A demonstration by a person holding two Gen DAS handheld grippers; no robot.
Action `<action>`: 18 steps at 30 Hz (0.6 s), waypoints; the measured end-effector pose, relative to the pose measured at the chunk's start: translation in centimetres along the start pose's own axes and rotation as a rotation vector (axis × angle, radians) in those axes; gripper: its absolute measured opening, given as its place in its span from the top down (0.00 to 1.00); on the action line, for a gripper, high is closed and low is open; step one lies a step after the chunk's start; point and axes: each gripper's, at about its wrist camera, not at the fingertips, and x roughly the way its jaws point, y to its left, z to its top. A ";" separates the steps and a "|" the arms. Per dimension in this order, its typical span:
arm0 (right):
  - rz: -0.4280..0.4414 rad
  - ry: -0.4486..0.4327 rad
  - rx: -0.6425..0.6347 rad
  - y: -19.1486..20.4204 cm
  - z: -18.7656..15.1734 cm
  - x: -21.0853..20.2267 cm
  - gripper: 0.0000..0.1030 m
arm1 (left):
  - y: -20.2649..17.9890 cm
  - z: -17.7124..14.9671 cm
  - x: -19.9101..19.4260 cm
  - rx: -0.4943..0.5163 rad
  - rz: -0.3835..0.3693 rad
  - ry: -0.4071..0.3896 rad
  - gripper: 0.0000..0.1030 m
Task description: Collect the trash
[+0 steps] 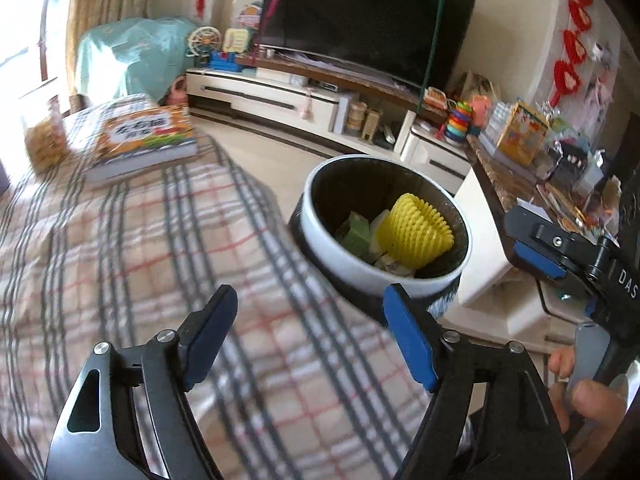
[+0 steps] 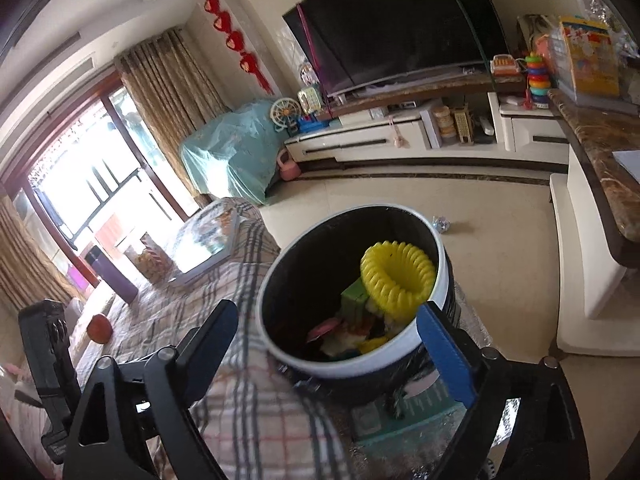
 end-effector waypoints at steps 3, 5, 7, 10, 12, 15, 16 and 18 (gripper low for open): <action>-0.013 -0.034 0.003 0.7 -1.5 -1.5 0.07 | 1.1 -1.9 -1.8 -0.046 0.018 -0.010 0.22; -0.014 -0.052 0.006 1.1 -2.2 -2.2 0.04 | 1.9 -3.1 -2.9 -0.076 0.022 -0.020 0.21; -0.016 -0.070 0.004 1.6 -3.5 -2.9 0.03 | 2.4 -4.3 -4.0 -0.086 0.035 -0.035 0.21; -0.017 -0.086 -0.008 2.2 -4.7 -3.5 0.03 | 2.7 -5.5 -5.6 -0.077 0.071 -0.070 0.20; -0.017 -0.116 -0.033 3.0 -5.5 -4.3 0.03 | 3.0 -6.2 -6.8 -0.078 0.089 -0.103 0.17; -0.031 -0.166 -0.098 4.6 -6.2 -5.5 0.03 | 3.2 -7.2 -9.0 -0.083 0.130 -0.181 0.07; -0.041 -0.181 -0.119 5.1 -6.2 -5.8 0.03 | 3.2 -7.5 -9.7 -0.081 0.144 -0.207 0.03; -0.067 -0.228 -0.165 6.1 -6.4 -6.7 0.01 | 3.2 -8.0 -10.8 -0.074 0.173 -0.256 0.00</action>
